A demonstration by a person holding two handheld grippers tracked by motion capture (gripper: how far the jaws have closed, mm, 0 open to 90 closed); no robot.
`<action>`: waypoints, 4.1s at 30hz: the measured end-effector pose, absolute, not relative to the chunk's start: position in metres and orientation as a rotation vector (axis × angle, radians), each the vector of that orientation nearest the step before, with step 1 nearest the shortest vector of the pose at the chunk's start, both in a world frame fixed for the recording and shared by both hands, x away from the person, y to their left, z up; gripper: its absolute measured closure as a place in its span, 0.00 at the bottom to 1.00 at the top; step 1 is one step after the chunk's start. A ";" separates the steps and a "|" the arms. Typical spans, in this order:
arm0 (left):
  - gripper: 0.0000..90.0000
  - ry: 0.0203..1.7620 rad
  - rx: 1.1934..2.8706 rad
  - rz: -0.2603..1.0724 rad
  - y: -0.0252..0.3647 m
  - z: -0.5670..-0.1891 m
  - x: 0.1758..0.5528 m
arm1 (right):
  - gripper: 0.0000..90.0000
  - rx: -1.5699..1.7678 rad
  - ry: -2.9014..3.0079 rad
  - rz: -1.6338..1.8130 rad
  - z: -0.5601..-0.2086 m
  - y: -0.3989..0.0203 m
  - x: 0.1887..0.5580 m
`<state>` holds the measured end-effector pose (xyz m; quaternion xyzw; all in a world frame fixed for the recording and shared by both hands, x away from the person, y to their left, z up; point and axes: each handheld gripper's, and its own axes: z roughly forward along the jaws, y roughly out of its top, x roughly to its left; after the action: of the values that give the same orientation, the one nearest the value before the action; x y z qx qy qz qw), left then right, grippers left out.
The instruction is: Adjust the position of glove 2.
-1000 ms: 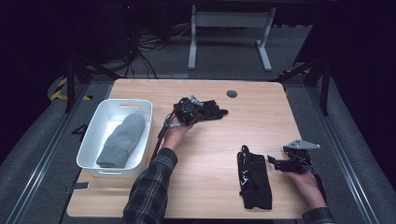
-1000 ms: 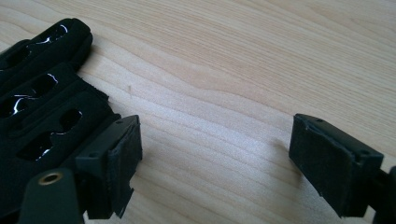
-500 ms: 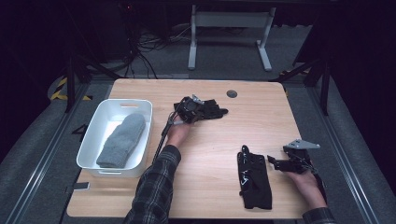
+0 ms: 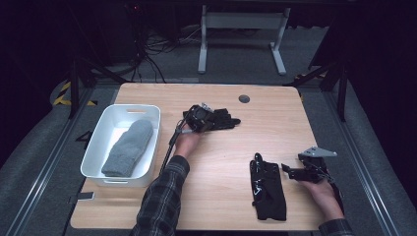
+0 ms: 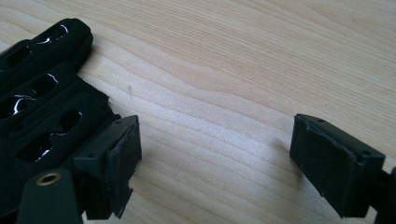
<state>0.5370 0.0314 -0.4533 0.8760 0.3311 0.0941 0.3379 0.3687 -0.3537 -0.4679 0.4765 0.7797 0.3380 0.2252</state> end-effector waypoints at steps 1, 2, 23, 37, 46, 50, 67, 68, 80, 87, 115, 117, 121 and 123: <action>1.00 0.862 2.286 0.236 0.032 -0.453 0.533 | 0.19 1.314 2.151 0.934 -0.468 -0.354 0.369; 1.00 0.862 2.281 0.226 0.032 -0.453 0.529 | 0.19 1.314 2.151 0.934 -0.468 -0.354 0.369; 1.00 0.805 2.276 0.166 0.032 -0.457 0.435 | 0.19 1.316 2.150 0.931 -0.468 -0.353 0.368; 1.00 0.741 2.268 0.156 0.029 -0.445 0.391 | 0.19 1.312 2.152 0.932 -0.468 -0.353 0.368; 1.00 0.805 2.275 0.263 0.045 -0.420 0.438 | 0.19 1.312 2.153 0.932 -0.468 -0.353 0.368; 1.00 0.881 2.334 0.261 0.052 -0.434 0.468 | 0.19 1.311 2.154 0.932 -0.468 -0.353 0.368; 1.00 0.833 2.414 0.182 0.065 -0.446 0.436 | 0.19 1.309 2.156 0.933 -0.468 -0.353 0.368; 1.00 0.821 2.416 0.170 0.066 -0.446 0.432 | 0.19 1.309 2.156 0.933 -0.468 -0.353 0.368; 1.00 0.698 2.403 0.071 0.069 -0.450 0.378 | 0.19 1.310 2.155 0.933 -0.468 -0.353 0.368; 0.99 0.617 2.382 0.001 0.056 -0.454 0.359 | 0.19 1.310 2.155 0.933 -0.468 -0.353 0.368; 0.70 0.735 2.281 0.059 0.034 -0.459 0.387 | 0.18 1.307 2.161 0.933 -0.468 -0.352 0.368; 0.74 0.733 2.288 0.061 0.033 -0.460 0.386 | 0.18 1.305 2.161 0.934 -0.468 -0.352 0.368; 0.88 0.738 2.285 0.062 0.031 -0.461 0.385 | 0.38 1.310 2.171 0.922 -0.464 -0.352 0.367; 0.92 0.742 2.278 0.060 0.032 -0.461 0.385 | 0.48 1.312 2.175 0.944 -0.458 -0.352 0.364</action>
<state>0.3852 0.0315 -0.4614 0.8854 0.2882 0.0232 0.3640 0.3645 -0.3525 -0.4584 0.4730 0.7840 0.3403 0.2140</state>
